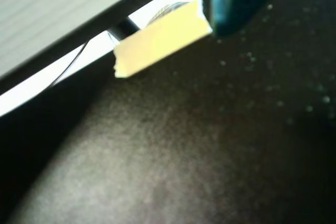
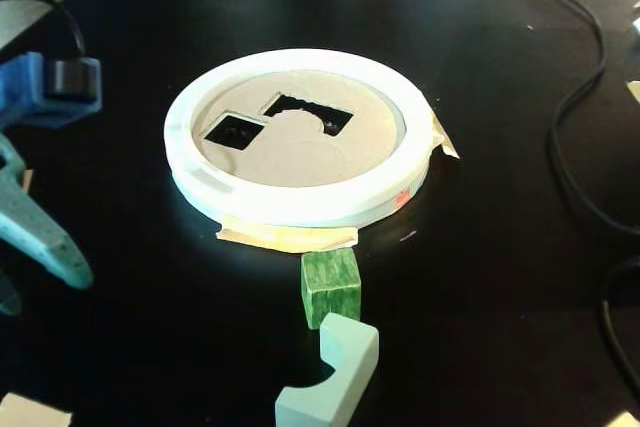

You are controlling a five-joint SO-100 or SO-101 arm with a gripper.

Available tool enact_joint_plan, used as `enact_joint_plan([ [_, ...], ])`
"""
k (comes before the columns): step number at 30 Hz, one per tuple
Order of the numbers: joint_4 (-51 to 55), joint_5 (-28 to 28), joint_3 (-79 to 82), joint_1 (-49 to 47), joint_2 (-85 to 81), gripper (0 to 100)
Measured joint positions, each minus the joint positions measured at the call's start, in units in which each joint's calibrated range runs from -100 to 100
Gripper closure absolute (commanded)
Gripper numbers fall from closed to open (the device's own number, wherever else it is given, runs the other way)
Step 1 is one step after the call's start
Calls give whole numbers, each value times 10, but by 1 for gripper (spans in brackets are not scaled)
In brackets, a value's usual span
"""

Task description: Pick up the square block and drop it in corresponding square shaped hole

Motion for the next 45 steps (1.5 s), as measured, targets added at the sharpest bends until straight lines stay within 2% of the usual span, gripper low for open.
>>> enact_joint_plan([
  [45, 0, 0, 0, 2, 0, 5],
])
